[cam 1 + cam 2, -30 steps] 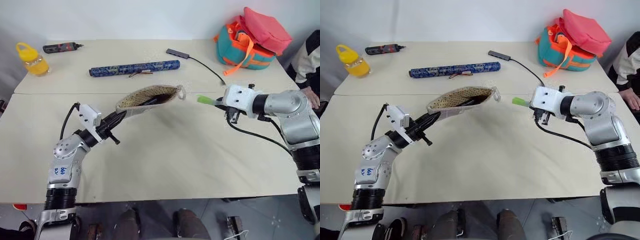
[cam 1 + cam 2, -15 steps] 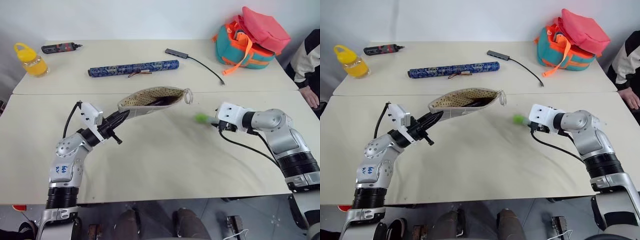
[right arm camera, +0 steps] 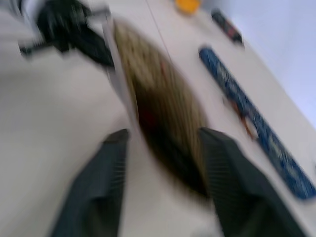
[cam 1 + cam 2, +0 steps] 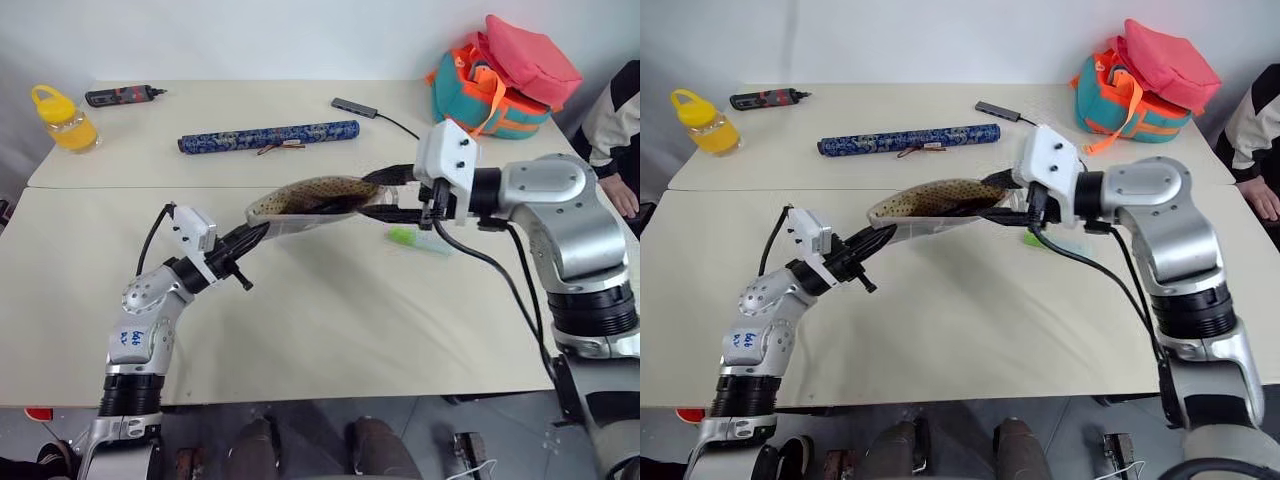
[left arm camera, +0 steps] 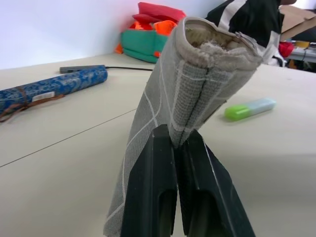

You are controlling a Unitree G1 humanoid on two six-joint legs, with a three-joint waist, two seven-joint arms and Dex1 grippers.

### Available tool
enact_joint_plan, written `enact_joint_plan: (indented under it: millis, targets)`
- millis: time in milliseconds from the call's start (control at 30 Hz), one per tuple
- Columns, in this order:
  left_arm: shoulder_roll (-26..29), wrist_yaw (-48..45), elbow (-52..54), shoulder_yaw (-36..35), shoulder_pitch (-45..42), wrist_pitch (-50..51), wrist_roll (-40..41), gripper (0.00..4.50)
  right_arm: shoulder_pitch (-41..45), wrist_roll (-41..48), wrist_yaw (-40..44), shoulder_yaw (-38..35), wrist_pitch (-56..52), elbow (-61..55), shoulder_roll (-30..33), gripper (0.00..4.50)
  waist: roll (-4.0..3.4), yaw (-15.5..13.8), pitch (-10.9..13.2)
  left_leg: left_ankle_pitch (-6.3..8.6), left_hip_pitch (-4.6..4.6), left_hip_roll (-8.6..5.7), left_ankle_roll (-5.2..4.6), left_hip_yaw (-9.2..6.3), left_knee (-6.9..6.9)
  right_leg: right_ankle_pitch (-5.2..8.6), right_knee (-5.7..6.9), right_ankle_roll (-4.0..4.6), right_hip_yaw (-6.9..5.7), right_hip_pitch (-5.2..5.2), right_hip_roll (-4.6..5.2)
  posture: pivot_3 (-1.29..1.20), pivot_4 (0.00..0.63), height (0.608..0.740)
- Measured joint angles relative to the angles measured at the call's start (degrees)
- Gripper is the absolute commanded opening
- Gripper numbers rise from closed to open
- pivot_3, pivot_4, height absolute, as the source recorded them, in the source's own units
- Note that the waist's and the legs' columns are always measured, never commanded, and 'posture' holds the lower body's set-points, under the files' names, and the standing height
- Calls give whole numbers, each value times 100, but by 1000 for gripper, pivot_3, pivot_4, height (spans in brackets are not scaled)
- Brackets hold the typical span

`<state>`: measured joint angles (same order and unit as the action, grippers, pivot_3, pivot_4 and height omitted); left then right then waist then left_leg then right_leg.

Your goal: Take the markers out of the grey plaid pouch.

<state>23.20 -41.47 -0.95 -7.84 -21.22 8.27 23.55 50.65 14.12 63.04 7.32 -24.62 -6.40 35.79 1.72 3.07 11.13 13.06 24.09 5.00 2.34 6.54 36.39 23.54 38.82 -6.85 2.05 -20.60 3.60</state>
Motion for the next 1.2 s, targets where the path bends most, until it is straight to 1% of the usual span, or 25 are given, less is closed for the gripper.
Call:
enact_joint_plan:
  millis: [67,100,200,267,333,433,533,667,800,867,933,1033,1133,1200]
  targets:
    - [-11,-2,24,56,-37,77,0,0,125,-258,-143,230,333,143,-143,484,0,3,0,0,0,0,0,1,0,0,2,0,0,-2,0,0,150,740]
    - [-10,-8,71,115,-41,133,0,0,176,-544,-221,433,634,317,-152,43,0,7,0,0,0,-1,0,2,0,0,1,0,0,-2,0,0,150,740]
    - [-11,-58,310,289,-34,399,18,0,161,-1338,-374,1025,1397,875,-160,17,0,11,0,0,2,-2,0,6,0,0,1,0,1,-4,1,0,150,740]
    - [-4,-41,547,358,-34,819,172,0,171,-1792,-463,1322,1841,1243,-163,17,0,10,0,0,2,-2,0,5,0,0,2,-1,1,-5,2,0,150,740]
    - [63,-39,780,433,-35,1334,366,0,269,-2029,-435,1478,2052,1480,-162,17,0,13,0,0,3,-1,0,3,-1,0,5,-1,2,-6,1,0,150,740]
    - [172,-98,1159,516,-44,2129,774,0,519,-2142,-39,1556,2081,1580,-142,17,0,31,0,-1,0,3,2,1,-4,0,9,-1,2,-7,-3,0,150,740]
    - [159,-69,1353,453,-51,2868,1357,0,598,-2177,394,1655,1989,1576,-64,17,0,25,0,-1,-1,4,3,-4,-4,0,10,-1,0,-5,-3,0,150,740]
    - [48,258,1365,102,-91,3879,2220,0,689,-1732,1164,1650,1225,1054,117,17,0,17,0,-1,1,23,2,-10,-1,0,11,-1,-3,-5,-1,0,150,740]
    - [69,309,1375,60,-67,4176,2389,0,982,-1592,1618,1646,758,628,382,17,0,17,0,0,-1,7,3,-14,5,0,5,0,-7,3,-2,0,150,740]
    - [62,340,1368,108,-16,4136,2324,0,1030,-1714,1536,1674,750,732,337,17,0,20,0,0,-2,3,3,-14,9,-1,5,2,-7,5,-4,0,150,740]
    - [69,350,1349,205,113,3975,2113,0,990,-2071,1345,1893,974,1004,313,17,0,18,0,0,-2,0,3,-12,12,-1,4,2,-5,5,-3,0,150,740]
    - [67,350,1324,322,283,3631,1798,0,688,-2437,1201,2156,1085,1328,249,17,0,13,0,0,0,-1,3,-9,11,-1,-1,2,-3,5,-2,0,150,740]
    - [72,293,1354,367,354,3422,1660,0,600,-2472,1171,2175,1084,1357,139,551,0,22,0,0,-1,1,3,-5,10,-1,0,2,-1,4,-3,0,150,740]
    - [102,240,1400,424,416,3344,1627,0,599,-2478,1154,2146,1078,1346,138,1251,-1,22,0,0,-2,2,3,-7,10,-1,1,2,-1,5,-5,0,150,740]
